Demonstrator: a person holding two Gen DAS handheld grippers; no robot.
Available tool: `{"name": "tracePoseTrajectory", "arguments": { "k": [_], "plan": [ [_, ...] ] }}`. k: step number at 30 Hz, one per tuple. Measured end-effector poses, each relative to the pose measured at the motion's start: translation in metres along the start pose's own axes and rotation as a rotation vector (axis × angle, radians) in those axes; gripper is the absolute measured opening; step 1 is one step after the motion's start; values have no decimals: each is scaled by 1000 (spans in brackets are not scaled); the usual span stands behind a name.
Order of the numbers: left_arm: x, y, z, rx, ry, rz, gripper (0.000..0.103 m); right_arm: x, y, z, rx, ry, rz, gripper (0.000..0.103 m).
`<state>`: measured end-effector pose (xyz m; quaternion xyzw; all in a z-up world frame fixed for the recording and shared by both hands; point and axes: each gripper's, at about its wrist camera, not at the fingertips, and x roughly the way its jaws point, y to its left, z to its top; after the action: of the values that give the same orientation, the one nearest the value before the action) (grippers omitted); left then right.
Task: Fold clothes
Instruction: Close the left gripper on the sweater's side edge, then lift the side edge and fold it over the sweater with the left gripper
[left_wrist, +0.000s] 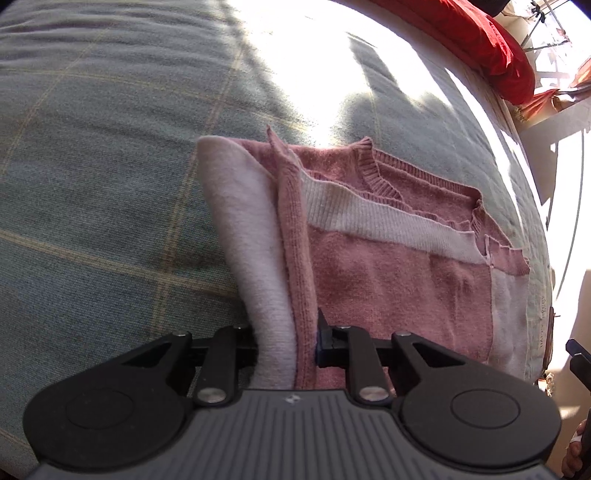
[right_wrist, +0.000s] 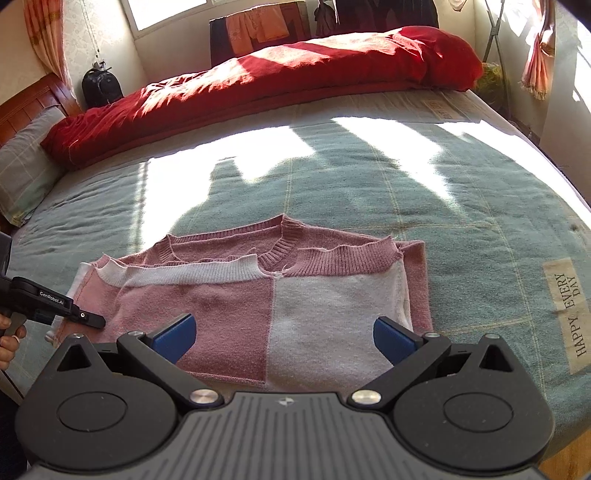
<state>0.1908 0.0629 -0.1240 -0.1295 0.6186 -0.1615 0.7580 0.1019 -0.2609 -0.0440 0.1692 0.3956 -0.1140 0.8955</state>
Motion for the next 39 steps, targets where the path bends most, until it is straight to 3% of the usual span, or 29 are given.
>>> {"name": "tracePoseTrajectory", "arguments": {
  "k": [12, 21, 28, 39],
  "plan": [
    [-42, -54, -1, 59, -51, -20, 19, -16, -11, -11, -5, -10, -6, 103],
    [-65, -101, -5, 95, -60, -85, 19, -31, -19, -14, 6, -41, 25, 103],
    [-64, -139, -9, 90, -48, -113, 19, -46, -23, -18, -18, -54, 48, 103],
    [-46, -204, -16, 119, -4, -153, 19, -66, -54, -30, 49, -95, 44, 103]
  ]
}}
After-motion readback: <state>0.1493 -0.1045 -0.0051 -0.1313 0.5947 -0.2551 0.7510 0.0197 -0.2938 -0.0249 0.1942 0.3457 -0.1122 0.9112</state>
